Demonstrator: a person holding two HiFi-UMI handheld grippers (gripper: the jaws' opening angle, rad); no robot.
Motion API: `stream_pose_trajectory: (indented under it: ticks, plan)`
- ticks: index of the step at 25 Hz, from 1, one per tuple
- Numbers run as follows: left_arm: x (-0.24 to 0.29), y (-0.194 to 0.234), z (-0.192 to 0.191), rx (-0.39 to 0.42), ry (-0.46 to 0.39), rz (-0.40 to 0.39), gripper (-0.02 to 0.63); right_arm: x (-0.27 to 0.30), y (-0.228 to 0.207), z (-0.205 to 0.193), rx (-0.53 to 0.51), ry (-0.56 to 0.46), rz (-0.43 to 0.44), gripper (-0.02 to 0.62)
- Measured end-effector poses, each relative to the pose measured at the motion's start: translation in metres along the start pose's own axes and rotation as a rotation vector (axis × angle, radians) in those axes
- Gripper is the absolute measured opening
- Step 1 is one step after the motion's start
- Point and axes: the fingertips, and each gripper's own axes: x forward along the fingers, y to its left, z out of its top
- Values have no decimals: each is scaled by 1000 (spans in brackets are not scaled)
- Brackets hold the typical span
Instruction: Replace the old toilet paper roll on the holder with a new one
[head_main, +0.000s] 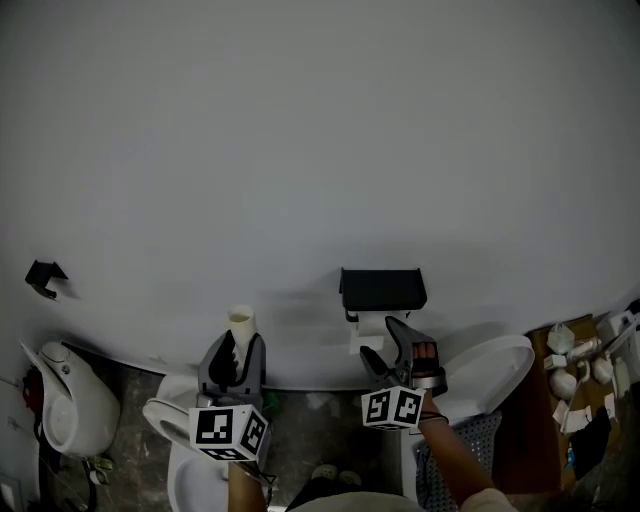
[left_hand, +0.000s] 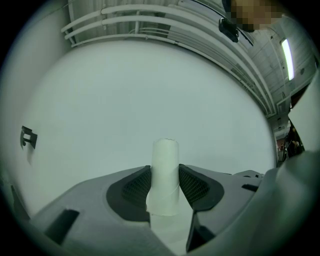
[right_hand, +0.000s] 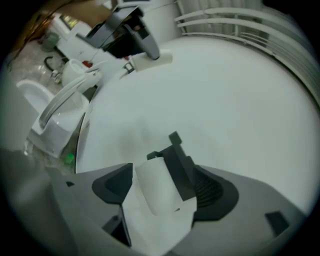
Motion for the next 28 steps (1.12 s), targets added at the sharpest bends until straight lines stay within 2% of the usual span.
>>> stream_pose_trajectory:
  ticks: [5, 10, 15, 18, 22, 28]
  plan:
    - [15, -27, 7, 5, -8, -45, 178, -38, -60, 4, 329, -54, -128, 251]
    - [25, -46, 17, -4, -28, -70, 178, -65, -105, -3, 561, -100, -242, 187]
    - [29, -63, 27, 30, -46, -76, 178, -85, -127, -26, 796, -144, -342, 118]
    - [27, -70, 31, 27, -62, -80, 178, -94, -135, -37, 874, -152, -397, 80]
    - [26, -75, 33, 20, -68, -82, 178, -100, -139, -42, 943, -156, -423, 54]
    - [26, -76, 33, 20, -69, -78, 178, -101, -140, -40, 935, -144, -420, 41]
